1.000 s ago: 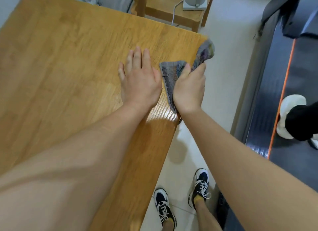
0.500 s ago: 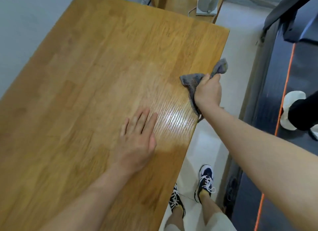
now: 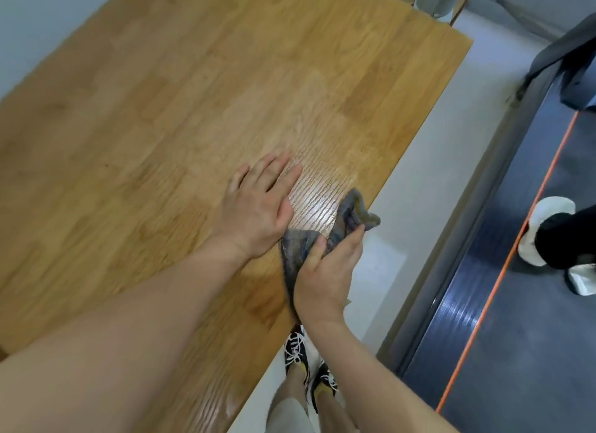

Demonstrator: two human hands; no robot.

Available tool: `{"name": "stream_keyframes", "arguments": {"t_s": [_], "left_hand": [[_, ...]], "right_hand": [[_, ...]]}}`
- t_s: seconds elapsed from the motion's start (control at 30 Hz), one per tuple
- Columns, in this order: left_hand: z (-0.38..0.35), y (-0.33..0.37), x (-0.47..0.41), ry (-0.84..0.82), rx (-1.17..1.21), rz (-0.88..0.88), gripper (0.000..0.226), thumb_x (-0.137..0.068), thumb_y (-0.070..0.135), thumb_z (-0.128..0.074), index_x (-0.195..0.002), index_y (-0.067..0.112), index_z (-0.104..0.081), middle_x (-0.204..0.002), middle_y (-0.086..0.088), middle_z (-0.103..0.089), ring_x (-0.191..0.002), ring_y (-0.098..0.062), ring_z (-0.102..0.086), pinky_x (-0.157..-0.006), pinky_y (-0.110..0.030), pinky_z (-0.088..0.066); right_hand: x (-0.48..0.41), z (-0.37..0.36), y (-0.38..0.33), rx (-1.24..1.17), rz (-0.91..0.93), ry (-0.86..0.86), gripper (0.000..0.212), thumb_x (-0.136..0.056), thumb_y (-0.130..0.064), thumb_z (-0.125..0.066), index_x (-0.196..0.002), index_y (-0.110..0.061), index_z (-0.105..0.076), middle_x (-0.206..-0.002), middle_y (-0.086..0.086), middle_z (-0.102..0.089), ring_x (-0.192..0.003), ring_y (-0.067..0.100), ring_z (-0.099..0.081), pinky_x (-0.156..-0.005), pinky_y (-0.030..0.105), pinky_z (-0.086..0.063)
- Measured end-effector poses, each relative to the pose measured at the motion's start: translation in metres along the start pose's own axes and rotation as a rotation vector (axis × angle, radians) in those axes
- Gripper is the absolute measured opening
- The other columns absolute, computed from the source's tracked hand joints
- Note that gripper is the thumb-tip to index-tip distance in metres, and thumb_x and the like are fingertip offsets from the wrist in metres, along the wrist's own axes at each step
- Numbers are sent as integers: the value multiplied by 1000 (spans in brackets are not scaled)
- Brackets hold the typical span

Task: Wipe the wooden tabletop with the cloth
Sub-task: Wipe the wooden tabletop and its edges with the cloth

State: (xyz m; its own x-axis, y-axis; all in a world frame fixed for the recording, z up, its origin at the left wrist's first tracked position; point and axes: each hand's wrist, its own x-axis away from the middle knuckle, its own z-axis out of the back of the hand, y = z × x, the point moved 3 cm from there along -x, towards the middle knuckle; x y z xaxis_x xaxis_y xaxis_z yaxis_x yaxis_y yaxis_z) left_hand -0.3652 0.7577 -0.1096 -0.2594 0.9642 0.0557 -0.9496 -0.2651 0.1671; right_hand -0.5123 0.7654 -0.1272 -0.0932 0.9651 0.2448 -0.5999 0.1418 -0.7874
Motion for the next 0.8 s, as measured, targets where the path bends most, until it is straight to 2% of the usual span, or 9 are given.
{"name": "stream_keyframes", "arguments": {"t_s": [0.07,0.2,0.27,0.37,0.47,0.57,0.67,0.8], "left_hand": [[0,-1,0,30,10,4,56,-92,32,-31,-147,26,-34,-156,2,-28,-144,-15,-21,-115,-41,-14],[-1,-2,2,67,44,10,55,-92,31,-30,-146,24,-35,-155,1,-31,-143,-16,-23,-116,-39,-13],[0,-4,1,90,68,13,55,-92,31,-29,-146,23,-35,-154,1,-33,-142,-18,-25,-116,-38,-13],[1,-9,2,105,78,25,56,-91,31,-26,-146,22,-36,-152,-1,-35,-141,-20,-27,-116,-38,-13],[-1,-5,3,100,107,17,51,-95,29,-31,-145,21,-37,-150,-2,-38,-139,-23,-29,-115,-39,-16],[0,-11,23,80,146,84,49,-98,30,-32,-146,19,-36,-153,-1,-34,-141,-24,-26,-115,-38,-15],[-2,-26,72,44,131,109,50,-99,31,-31,-149,23,-28,-157,1,-24,-144,-22,-18,-116,-39,-11],[1,-44,137,-9,117,104,52,-100,31,-31,-150,27,-22,-159,4,-17,-146,-17,-10,-116,-40,-9]], "right_hand": [[-23,8,-7,-9,19,-30,67,-103,-30,-34,-153,-6,3,-158,15,-12,-141,26,-24,-105,22,-24],[-121,23,-31,58,-101,118,64,-104,-32,-30,-152,-2,0,-153,21,-24,-131,35,-40,-101,38,-36],[-127,22,-36,79,-106,152,62,-105,-31,-28,-152,-1,-3,-153,21,-25,-130,34,-42,-100,36,-35],[-80,10,-22,34,-58,140,59,-105,-28,-29,-152,-1,-6,-154,19,-25,-136,29,-34,-95,22,-27],[-12,-3,-1,-20,-40,148,59,-105,-25,-32,-152,0,-8,-153,21,-27,-138,29,-30,-97,17,-23],[59,-17,13,-53,-35,133,58,-105,-25,-33,-152,-2,-10,-156,16,-25,-142,25,-25,-105,13,-17],[98,-25,25,-64,-50,124,57,-105,-24,-33,-152,-1,-11,-156,16,-24,-144,25,-24,-112,19,-16],[127,-31,26,-46,-81,128,57,-105,-25,-32,-152,0,-14,-154,17,-28,-141,27,-28,-102,9,-14]]}}
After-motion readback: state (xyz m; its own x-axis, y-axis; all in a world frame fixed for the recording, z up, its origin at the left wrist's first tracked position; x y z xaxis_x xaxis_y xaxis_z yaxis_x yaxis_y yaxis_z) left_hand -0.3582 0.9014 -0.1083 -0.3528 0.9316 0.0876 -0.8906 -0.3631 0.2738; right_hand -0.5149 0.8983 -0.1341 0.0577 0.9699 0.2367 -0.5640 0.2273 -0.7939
